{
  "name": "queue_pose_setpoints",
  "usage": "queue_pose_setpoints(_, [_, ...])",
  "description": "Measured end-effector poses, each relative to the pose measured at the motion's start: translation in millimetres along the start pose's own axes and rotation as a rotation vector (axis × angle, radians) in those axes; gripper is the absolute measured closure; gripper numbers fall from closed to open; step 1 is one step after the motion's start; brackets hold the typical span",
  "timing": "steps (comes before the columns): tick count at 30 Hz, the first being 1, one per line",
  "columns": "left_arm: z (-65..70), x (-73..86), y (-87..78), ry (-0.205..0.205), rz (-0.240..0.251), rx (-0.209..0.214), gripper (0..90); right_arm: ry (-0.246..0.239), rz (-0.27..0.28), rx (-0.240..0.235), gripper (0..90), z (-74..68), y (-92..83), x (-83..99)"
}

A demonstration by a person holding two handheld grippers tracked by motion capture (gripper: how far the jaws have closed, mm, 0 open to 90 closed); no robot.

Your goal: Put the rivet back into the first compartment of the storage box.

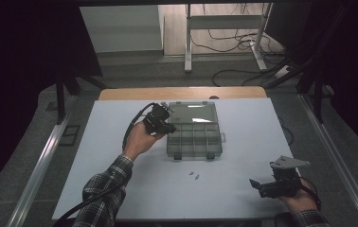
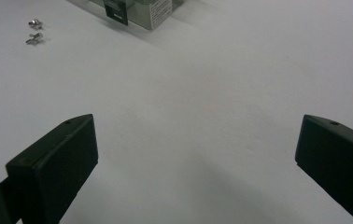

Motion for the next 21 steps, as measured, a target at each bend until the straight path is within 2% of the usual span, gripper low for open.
queue_pose_setpoints(11, [-13.1, 0.7, 19.8, -0.019, -0.005, -0.034, 81.3, -0.004, -0.007, -0.001, 0.0, -0.7, 0.6, 0.5])
queue_pose_setpoints(21, [-19.6, 3.8, 36.4, -0.043, -0.017, -0.044, 80.7, -0.013, -0.019, -0.006, 0.0, -1.7, 1.8, 1.6])
Point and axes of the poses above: each handheld gripper's, and its own axes: y roughly forward along the jaws, x roughly out of its underside, z roughly to its right, the point moved 5 cm from there along y, roughly forward along the jaws, and after that the axes turned 3 degrees about z, right-handed, at the moved point
